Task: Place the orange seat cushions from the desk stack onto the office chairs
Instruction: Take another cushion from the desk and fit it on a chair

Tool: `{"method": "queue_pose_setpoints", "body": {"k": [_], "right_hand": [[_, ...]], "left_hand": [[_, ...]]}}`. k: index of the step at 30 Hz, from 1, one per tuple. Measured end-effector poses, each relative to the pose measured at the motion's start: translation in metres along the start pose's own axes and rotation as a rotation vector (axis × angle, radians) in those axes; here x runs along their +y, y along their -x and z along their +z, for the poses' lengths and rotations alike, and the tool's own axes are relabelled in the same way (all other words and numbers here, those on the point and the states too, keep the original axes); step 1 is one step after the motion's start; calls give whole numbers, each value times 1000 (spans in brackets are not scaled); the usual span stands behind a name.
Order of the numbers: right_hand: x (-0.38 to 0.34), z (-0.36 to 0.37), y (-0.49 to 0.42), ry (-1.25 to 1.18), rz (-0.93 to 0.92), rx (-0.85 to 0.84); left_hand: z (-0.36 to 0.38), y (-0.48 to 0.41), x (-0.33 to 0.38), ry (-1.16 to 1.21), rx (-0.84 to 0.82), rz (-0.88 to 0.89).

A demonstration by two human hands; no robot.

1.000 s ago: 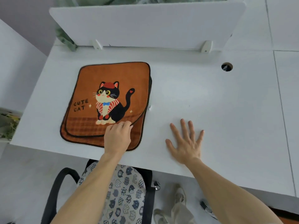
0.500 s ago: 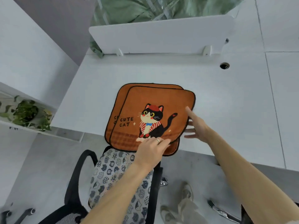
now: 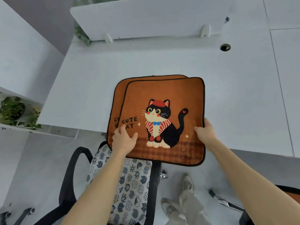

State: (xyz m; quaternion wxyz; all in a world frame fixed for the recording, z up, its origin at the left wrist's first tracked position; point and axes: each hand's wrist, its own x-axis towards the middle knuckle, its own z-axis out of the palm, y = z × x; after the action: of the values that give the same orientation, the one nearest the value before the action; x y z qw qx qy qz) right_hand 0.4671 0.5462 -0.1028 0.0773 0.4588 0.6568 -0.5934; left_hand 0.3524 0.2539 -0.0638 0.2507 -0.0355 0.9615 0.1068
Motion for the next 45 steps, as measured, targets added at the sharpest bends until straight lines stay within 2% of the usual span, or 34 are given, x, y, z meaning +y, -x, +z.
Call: {"method": "queue_pose_setpoints", "body": {"k": [3,8,12,14,16,19,23,27,34,40,45], "right_hand": [[7,6,2,-14,-26,34],[-3,13,-7,-54,-26,71],[-21,7,-23,-107,-17,65],[-26,1,-23,-67,-38,79],[-28,-3,-21,-26,-69,95],[-34,-6,-15,-1,-106,97],[-53,-16,3,-23,-166,96],[-67,-47,46,-127,-251,191],[-56,-141,159,-182,-393,350],[-14,-214,278,-174,-527,439],[73,-264,408,-233,-542,570]], "left_hand": [[6,-17,4,-27,8,-77],[-2,-52,31,-22,137,-65],[-13,-80,49,54,62,-209],[-17,-86,49,39,70,-221],[-21,-86,45,63,112,-181],[-29,-69,49,128,159,-19],[-59,-27,71,122,250,90],[-101,26,83,285,328,255],[-133,150,87,500,286,428],[-115,268,76,701,241,519],[-70,371,60,859,111,562]]}}
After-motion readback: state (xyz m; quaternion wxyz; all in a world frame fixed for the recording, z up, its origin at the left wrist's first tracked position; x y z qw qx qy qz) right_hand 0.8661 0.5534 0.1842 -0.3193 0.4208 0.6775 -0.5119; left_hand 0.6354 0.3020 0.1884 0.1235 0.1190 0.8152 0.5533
